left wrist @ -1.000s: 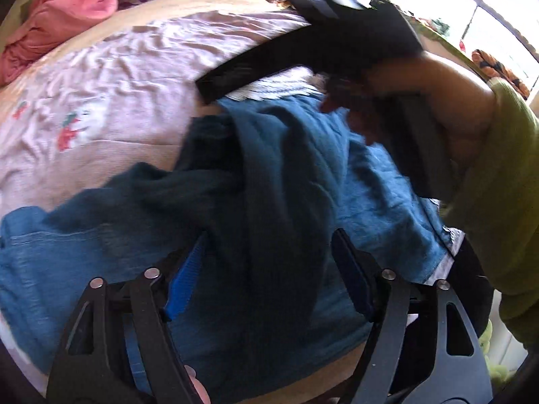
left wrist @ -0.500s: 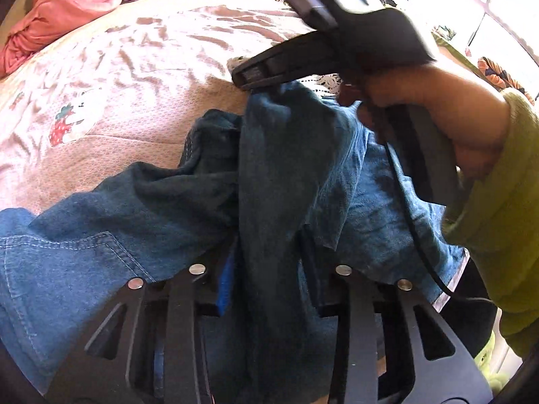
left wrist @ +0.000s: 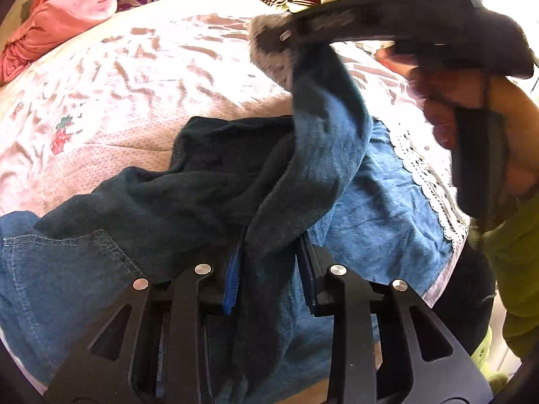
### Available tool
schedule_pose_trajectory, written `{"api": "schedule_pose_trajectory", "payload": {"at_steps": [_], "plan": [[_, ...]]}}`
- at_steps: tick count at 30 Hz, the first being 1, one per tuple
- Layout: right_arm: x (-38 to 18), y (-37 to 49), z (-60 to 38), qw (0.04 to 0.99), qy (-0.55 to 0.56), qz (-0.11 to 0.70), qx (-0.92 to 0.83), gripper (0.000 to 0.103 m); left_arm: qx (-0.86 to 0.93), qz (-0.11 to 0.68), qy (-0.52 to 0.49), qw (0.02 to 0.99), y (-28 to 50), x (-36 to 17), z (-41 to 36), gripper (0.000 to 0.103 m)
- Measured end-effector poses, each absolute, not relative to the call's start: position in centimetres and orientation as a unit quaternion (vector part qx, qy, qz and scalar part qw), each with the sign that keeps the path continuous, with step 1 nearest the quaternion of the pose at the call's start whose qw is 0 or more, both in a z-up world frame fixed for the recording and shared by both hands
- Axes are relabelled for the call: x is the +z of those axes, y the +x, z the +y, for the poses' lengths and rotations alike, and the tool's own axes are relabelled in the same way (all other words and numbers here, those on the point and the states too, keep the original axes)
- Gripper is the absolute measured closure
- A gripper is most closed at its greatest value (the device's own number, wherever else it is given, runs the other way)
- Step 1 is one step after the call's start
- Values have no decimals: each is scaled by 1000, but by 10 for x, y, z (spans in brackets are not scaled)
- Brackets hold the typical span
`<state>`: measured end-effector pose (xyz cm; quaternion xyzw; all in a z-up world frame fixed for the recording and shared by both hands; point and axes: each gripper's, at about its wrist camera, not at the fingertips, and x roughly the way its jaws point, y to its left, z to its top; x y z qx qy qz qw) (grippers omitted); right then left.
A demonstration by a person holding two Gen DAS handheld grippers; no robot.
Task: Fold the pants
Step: 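Grasp the lace leg hem with the right gripper and lift it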
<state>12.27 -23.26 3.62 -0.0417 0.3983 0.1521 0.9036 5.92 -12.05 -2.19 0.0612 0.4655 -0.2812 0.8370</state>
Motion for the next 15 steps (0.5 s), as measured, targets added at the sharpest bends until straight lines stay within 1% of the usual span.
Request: {"api": "schedule_pose_trajectory", "payload": {"at_steps": [1,2,3,7,9,15], "plan": [[42,116,-241,907,-29,393,151,93,-283,464,64,837,58,-22,-122,83],[48,109,-250,910,-19,388,147,93,-288,462,66,836,55,-21,-123,90],[55,98,-262,914,-3,380,144,93,-292,460,67,835,55,-21,-123,92],[68,62,-298,920,35,366,134,93,-309,445,79,837,43,-12,-125,95],[68,40,-315,922,51,363,126,93,-319,435,85,838,39,-12,-126,95],[43,-27,-347,907,112,391,108,93,-355,414,128,828,15,-9,-124,97]]}}
